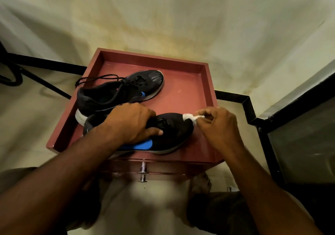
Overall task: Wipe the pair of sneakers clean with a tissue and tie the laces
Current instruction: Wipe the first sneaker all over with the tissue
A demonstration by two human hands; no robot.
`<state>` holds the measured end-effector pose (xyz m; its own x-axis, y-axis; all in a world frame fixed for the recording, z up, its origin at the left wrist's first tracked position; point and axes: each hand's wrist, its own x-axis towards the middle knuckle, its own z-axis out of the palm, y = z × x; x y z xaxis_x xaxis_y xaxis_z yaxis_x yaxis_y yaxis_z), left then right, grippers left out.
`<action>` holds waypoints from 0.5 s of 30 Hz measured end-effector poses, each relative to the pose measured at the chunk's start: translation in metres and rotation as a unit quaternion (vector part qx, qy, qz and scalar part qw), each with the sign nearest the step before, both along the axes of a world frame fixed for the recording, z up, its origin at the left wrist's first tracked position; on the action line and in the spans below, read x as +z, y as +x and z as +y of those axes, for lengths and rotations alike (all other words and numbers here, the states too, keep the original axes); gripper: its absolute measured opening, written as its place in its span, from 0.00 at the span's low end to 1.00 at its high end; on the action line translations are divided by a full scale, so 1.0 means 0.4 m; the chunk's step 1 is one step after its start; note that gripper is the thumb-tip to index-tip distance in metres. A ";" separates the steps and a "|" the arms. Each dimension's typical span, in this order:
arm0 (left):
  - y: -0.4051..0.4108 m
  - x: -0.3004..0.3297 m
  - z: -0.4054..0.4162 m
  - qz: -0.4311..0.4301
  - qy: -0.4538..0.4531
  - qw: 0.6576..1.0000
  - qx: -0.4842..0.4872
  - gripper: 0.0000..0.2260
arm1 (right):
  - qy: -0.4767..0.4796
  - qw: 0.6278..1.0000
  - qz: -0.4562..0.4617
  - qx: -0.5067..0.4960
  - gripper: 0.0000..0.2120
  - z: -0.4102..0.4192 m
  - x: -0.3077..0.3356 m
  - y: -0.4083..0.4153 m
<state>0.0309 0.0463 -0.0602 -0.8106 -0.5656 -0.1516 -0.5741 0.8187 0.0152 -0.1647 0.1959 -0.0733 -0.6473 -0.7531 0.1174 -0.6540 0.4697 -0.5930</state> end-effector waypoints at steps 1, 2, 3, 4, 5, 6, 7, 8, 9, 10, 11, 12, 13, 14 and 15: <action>-0.004 -0.002 -0.003 0.011 0.019 1.000 0.010 0.25 | 0.008 1.000 0.020 0.016 0.07 -0.003 -0.009 0.011; -0.009 -0.006 -0.006 0.021 0.021 0.999 0.017 0.24 | 0.020 0.998 0.042 0.030 0.08 -0.008 -0.015 0.025; -0.015 -0.008 -0.007 0.029 0.016 0.999 0.022 0.24 | 0.041 0.996 0.066 0.041 0.09 -0.016 -0.022 0.038; -0.019 -0.011 -0.006 0.034 0.009 0.999 0.026 0.23 | 0.076 0.992 0.092 0.051 0.09 -0.023 -0.024 0.056; -0.022 -0.016 -0.005 0.039 -0.002 0.999 0.026 0.23 | 0.116 0.984 0.118 0.064 0.10 -0.031 -0.028 0.073; -0.023 -0.023 -0.003 0.044 -0.014 0.999 0.024 0.23 | 0.146 0.978 0.130 0.076 0.11 -0.037 -0.034 0.092; -0.023 -0.028 0.000 0.049 -0.026 0.998 0.022 0.22 | 0.160 0.976 0.122 0.084 0.12 -0.038 -0.039 0.111; -0.023 -0.032 0.001 0.054 -0.035 0.998 0.021 0.22 | 0.167 0.976 0.103 0.091 0.12 -0.036 -0.040 0.128; -0.022 -0.036 0.001 0.059 -0.038 0.997 0.023 0.22 | 0.160 0.981 0.061 0.094 0.10 -0.032 -0.040 0.142; -0.023 -0.038 0.001 0.065 -0.038 0.997 0.025 0.22 | 0.136 0.986 0.004 0.098 0.07 -0.025 -0.038 0.153; -0.023 -0.040 0.001 0.069 -0.038 0.997 0.026 0.22 | 0.107 0.987 -0.062 0.104 0.04 -0.018 -0.035 0.163; -0.023 -0.042 0.000 0.071 -0.038 0.996 0.027 0.22 | 0.087 0.984 -0.105 0.116 0.04 -0.010 -0.026 0.172; -0.022 -0.043 -0.001 0.072 -0.040 0.996 0.029 0.22 | 0.084 0.983 -0.104 0.125 0.06 -0.007 -0.020 0.173; -0.022 -0.044 -0.002 0.074 -0.043 0.996 0.028 0.22 | 0.082 0.987 -0.067 0.117 0.07 -0.010 -0.019 0.162; -0.021 -0.045 -0.002 0.075 -0.047 0.996 0.027 0.23 | 0.077 0.993 -0.011 0.093 0.09 -0.020 -0.019 0.142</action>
<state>0.0224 0.0456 -0.0782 -0.7886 -0.6144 0.0246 -0.6138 0.7890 0.0283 -0.1080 0.1880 -0.0808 -0.4957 -0.8682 -0.0210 -0.7260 0.4276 -0.5387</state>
